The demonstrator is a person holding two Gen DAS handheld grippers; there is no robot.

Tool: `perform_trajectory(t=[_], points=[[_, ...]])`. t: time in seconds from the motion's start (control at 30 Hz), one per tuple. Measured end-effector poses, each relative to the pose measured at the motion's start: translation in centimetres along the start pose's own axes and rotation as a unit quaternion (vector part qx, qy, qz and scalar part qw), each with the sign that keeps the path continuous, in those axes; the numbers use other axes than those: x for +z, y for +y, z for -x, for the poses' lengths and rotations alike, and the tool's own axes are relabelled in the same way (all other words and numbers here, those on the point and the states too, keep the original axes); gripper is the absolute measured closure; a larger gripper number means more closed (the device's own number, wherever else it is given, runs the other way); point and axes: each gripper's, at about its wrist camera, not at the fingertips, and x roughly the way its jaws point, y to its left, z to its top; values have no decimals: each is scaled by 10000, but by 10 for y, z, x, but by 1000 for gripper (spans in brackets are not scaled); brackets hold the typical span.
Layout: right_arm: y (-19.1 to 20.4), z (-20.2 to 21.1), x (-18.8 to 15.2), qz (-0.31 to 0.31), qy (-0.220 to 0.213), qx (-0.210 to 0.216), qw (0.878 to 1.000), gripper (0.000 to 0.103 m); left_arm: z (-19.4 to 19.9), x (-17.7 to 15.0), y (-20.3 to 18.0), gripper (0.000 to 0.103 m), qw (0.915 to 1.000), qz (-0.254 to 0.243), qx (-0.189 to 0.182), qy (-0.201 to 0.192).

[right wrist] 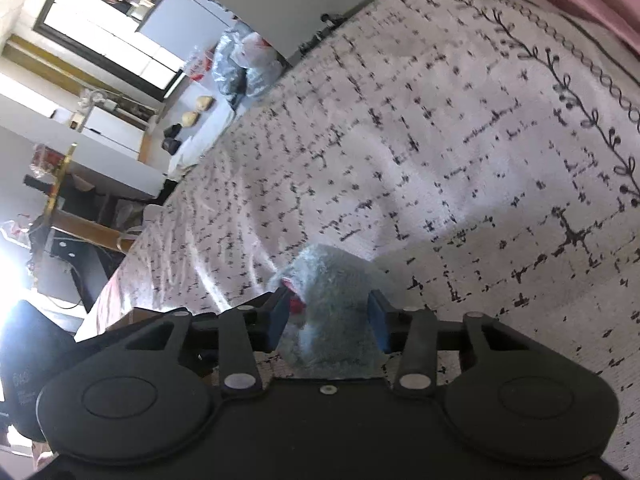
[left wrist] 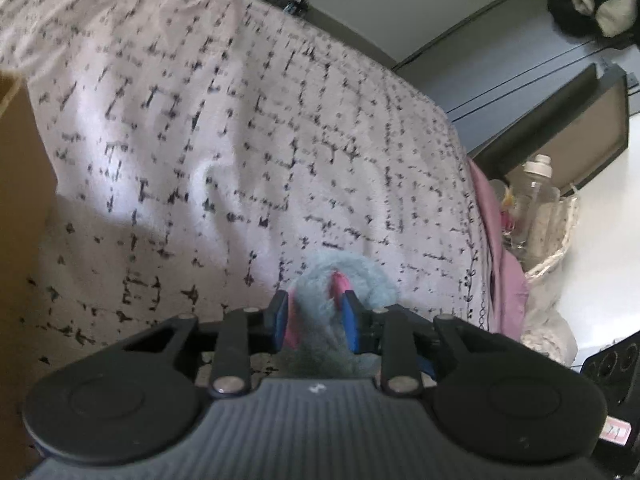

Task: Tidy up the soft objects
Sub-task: 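Lift and carry the grey-blue plush over the box with both tools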

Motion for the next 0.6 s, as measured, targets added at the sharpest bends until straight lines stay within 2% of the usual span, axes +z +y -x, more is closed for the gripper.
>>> perform_trajectory(t=[0.07,0.1,0.2,0.27,0.6], points=[[-1,-5,-4,-12,77,-110,9999,61,-8,-3,1,76,9999,-6,-23,143],[-1,-5,-6,-16,87,-173,9998,68,-11,-5,0,76,9998,-113,-6,163],[-5,0,-10,-149,-24,-126,9998,78,-10,-9,3,82,9999,-2,-107,79],[-4,7,-13,-118,-111,-108,9998,81,-5,-10,0,84,9997,-136,-202,-8],[15,42,-19,71,-430,15,9991,82,36,-18,-21,85,9979,-449,-344,-325]])
